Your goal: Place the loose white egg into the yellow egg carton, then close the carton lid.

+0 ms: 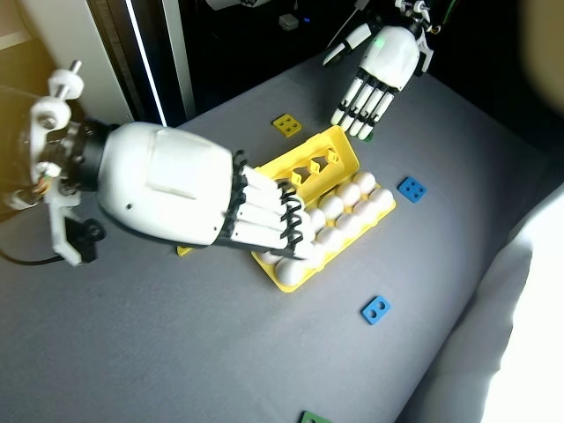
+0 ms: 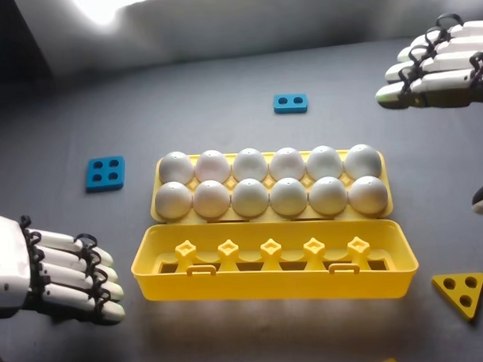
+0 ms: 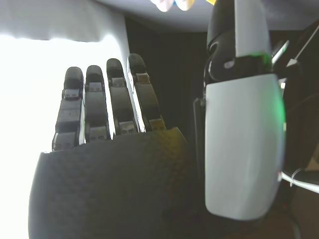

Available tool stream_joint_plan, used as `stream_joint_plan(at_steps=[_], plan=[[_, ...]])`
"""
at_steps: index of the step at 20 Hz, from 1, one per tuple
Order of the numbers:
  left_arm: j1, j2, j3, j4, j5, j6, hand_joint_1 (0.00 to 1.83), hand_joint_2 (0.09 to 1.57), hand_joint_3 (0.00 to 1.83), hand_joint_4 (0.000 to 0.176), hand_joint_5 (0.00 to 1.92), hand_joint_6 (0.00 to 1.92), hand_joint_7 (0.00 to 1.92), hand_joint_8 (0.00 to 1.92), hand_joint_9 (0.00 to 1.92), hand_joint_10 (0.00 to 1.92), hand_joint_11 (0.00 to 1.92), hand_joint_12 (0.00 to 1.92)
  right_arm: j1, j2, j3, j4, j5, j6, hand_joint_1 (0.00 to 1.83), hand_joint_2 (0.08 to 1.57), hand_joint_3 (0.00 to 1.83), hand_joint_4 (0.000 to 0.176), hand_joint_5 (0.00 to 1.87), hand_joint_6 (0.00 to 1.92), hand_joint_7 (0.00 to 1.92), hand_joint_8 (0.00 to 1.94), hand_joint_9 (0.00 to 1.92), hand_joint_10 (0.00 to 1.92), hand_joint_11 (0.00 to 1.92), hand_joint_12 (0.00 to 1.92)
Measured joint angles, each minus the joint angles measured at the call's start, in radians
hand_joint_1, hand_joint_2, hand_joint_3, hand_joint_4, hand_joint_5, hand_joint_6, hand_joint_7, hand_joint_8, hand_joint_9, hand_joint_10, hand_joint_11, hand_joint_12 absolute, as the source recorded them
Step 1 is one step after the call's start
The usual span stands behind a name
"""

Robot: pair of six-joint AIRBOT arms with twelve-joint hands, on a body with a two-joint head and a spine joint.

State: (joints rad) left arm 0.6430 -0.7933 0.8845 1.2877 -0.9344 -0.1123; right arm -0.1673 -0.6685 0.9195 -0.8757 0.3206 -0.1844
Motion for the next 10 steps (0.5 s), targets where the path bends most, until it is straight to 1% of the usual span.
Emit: stream_joint_plan(at_steps=[2,3,4,7,9,10], plan=[[0.0,-0.007,-0.001,0.003,0.003,0.003,0.0,1.17,0.0,0.0,0.19,0.0,0.14,0.0,0.11,0.0,0.0,0.18,0.0,0.0,-0.008,0.039,-0.008,-0.045,0.83,0.93,0.0,0.0,0.17,0.0,0.1,0.0,0.05,0.0,0.0,0.2],[0.004,-0.009,-0.001,0.002,0.006,0.007,0.0,1.17,0.0,0.0,0.2,0.0,0.16,0.0,0.12,0.0,0.0,0.2,0.0,0.0,-0.009,0.047,-0.01,-0.046,0.83,0.93,0.0,0.0,0.17,0.0,0.1,0.0,0.04,0.0,0.0,0.19],[0.007,-0.012,-0.002,-0.001,0.012,0.008,0.0,1.17,0.0,0.0,0.2,0.0,0.15,0.0,0.11,0.0,0.0,0.18,0.0,0.0,-0.009,0.049,-0.009,-0.047,0.84,0.92,0.0,0.0,0.17,0.0,0.09,0.0,0.04,0.0,0.0,0.18],[0.007,-0.026,-0.005,0.002,0.026,0.011,0.0,1.17,0.0,0.0,0.18,0.0,0.14,0.0,0.11,0.0,0.0,0.18,0.0,0.002,-0.016,0.049,-0.018,-0.05,0.84,0.91,0.0,0.0,0.19,0.0,0.11,0.0,0.06,0.0,0.0,0.27],[0.007,-0.03,-0.014,0.002,0.029,0.014,0.0,1.17,0.0,0.0,0.19,0.0,0.15,0.0,0.11,0.0,0.0,0.19,0.0,0.002,-0.021,0.05,-0.018,-0.05,0.85,0.91,0.0,0.0,0.17,0.0,0.1,0.0,0.04,0.0,0.0,0.16],[0.007,-0.032,-0.017,0.003,0.031,0.017,0.0,1.17,0.0,0.0,0.18,0.0,0.14,0.0,0.1,0.0,0.0,0.18,0.0,0.002,-0.021,0.049,-0.017,-0.05,0.85,0.91,0.0,0.0,0.17,0.0,0.1,0.0,0.04,0.0,0.0,0.15]])
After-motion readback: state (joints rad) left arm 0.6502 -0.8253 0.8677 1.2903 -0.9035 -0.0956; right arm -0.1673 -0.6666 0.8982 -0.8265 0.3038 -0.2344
